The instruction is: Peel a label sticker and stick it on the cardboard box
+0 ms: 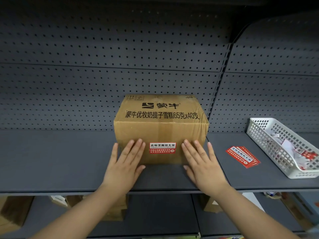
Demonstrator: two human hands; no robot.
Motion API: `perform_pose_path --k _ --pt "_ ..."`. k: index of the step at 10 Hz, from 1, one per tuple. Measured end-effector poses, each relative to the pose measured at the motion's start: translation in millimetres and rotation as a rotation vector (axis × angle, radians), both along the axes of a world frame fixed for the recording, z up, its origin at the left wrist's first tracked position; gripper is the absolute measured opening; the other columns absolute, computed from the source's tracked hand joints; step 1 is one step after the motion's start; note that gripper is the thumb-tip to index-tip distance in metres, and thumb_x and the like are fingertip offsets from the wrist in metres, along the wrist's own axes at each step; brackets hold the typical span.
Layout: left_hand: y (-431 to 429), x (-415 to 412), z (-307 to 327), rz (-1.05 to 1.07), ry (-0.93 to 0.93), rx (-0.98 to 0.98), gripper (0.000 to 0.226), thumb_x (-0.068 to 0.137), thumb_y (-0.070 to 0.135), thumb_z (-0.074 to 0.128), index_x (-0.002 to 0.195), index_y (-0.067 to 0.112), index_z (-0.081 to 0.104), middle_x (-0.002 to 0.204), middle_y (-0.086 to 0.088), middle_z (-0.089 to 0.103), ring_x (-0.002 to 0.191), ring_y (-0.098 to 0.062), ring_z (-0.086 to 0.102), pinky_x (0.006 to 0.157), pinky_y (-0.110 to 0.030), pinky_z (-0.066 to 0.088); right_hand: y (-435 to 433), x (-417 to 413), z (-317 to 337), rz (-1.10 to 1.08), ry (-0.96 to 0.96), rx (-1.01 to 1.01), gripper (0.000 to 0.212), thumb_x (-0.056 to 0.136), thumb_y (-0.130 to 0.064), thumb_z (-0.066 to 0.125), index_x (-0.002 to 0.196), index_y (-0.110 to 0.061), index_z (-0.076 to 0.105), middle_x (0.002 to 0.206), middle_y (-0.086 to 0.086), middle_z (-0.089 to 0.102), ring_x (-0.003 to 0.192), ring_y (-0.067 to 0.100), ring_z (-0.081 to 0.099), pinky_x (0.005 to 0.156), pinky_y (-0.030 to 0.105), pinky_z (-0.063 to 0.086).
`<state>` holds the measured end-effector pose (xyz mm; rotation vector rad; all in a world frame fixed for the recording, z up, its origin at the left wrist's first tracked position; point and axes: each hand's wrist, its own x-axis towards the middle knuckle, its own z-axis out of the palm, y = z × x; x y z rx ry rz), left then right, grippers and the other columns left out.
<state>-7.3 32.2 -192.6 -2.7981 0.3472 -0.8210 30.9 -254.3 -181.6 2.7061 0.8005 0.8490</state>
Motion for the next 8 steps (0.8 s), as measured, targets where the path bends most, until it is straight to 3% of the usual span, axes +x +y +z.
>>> perform_pose_path --k 1,2,4,5,6,7,8 --pt "-23.4 4.8 3.3 -0.078 0.022 0.080 0.068 0.095 0.049 0.023 0.152 0.013 0.009 0.161 -0.002 -0.010 0.148 -0.022 -0.006 0.115 -0.056 -0.007 27.5 -4.0 -3.0 0.109 0.013 -0.102 0.070 0.092 -0.039 0.043 0.151 -0.014 0.014 0.158 0.000 0.013 0.145 0.021 0.009 0.115 0.054 0.009" --pt "-34.2 14.4 3.6 -0.078 0.067 0.149 0.069 0.096 0.049 0.021 0.152 0.013 0.001 0.160 -0.003 -0.017 0.147 -0.023 -0.009 0.115 -0.056 -0.009 38.2 1.8 -7.0 0.124 0.025 -0.183 0.075 0.090 -0.037 0.052 0.151 -0.014 0.014 0.159 -0.001 0.010 0.146 0.019 0.005 0.117 0.052 -0.003" --pt "6.9 8.1 1.4 -0.063 0.178 0.232 0.066 0.095 0.047 0.012 0.151 0.018 -0.006 0.159 0.002 -0.006 0.145 -0.019 -0.015 0.114 -0.056 -0.011 1.1 10.3 0.6 0.072 0.079 -0.261 0.082 0.086 -0.027 0.058 0.152 -0.017 0.010 0.159 -0.005 0.007 0.146 0.020 0.019 0.118 0.053 -0.007" --pt "19.2 -1.8 2.1 -0.042 0.225 0.240 0.065 0.094 0.046 0.013 0.151 0.017 -0.001 0.158 0.002 0.003 0.146 -0.020 -0.010 0.115 -0.055 -0.009 -15.1 5.8 5.4 0.065 0.098 -0.285 0.082 0.085 -0.025 0.059 0.152 -0.016 0.012 0.158 -0.004 0.012 0.145 0.022 0.024 0.117 0.055 0.001" --pt "10.4 -12.0 11.4 -0.068 0.260 0.180 0.069 0.094 0.056 0.016 0.150 0.017 0.023 0.158 -0.001 0.017 0.147 -0.023 0.008 0.116 -0.057 -0.002 -22.0 -2.5 10.8 0.062 0.149 -0.248 0.079 0.084 -0.035 0.059 0.151 -0.016 0.021 0.158 0.000 0.020 0.146 0.024 0.022 0.117 0.053 0.007" --pt "2.0 -29.3 26.3 -0.106 0.289 -0.021 0.080 0.086 0.074 0.017 0.147 0.024 0.032 0.156 0.001 0.022 0.145 -0.019 0.018 0.114 -0.057 0.004 -24.4 -25.6 27.2 0.209 0.286 -0.091 0.071 0.087 -0.045 0.051 0.150 -0.025 0.025 0.159 -0.005 0.024 0.148 0.018 0.014 0.117 0.046 0.013" --pt "4.6 -40.5 46.4 -0.085 0.292 -0.552 0.083 0.078 0.082 0.021 0.132 0.029 0.054 0.145 0.007 0.044 0.135 -0.011 0.039 0.117 -0.047 0.018 -40.4 -60.2 73.4 0.452 0.273 0.280 0.051 0.086 -0.038 0.059 0.134 -0.021 0.054 0.141 -0.003 0.054 0.127 0.011 0.054 0.091 0.039 0.052"
